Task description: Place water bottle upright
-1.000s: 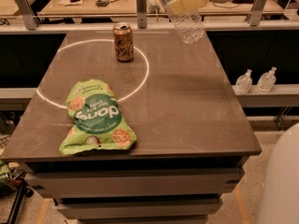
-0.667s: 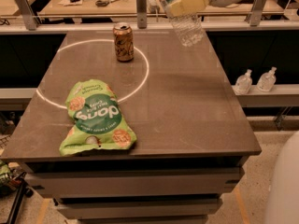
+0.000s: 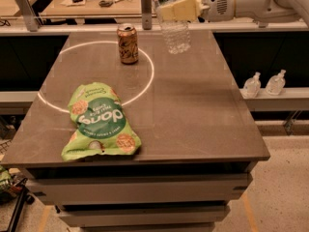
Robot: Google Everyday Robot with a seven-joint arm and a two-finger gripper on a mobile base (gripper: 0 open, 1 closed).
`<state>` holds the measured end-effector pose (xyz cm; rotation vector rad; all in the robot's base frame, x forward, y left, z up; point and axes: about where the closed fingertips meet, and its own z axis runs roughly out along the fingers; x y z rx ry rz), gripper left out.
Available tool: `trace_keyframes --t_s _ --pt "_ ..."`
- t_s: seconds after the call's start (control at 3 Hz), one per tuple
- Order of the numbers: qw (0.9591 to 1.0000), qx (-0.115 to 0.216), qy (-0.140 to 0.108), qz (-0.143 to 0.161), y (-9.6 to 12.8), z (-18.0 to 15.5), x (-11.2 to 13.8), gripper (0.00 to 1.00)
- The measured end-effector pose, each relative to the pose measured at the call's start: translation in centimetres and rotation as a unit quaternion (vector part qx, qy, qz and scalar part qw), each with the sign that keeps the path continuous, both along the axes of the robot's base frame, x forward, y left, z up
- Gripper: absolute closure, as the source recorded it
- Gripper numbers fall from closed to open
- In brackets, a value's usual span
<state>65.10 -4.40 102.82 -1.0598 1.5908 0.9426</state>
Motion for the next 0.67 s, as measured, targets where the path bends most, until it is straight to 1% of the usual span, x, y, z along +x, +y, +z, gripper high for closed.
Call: trace_keyframes --t_s 0.33,0.67 --pt "0.9992 0.023 -0.020 -0.027 1.2 -1.3 -0.8 1.00" --pt "0.9976 0.025 -0.026 -0.059 1.2 -3.1 -1.5 1.00"
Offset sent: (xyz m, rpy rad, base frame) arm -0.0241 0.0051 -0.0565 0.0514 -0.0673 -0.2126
